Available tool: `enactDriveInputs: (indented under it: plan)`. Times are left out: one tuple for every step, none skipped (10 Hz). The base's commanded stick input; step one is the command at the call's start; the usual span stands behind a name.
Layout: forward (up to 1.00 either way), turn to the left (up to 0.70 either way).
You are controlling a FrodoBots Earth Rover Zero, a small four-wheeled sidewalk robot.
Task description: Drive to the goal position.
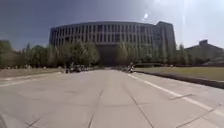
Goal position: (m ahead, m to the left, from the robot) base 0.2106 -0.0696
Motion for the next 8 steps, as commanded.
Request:
enactDriveInputs:
  plan:
    - [0.70,0.01]
    - [0.70,0.01]
    - [0.70,0.01]
    - [0.70,0.01]
    - [0.70,0.01]
    - [0.70,0.01]
    - [0.70,0.01]
    - [0.70,0.01]
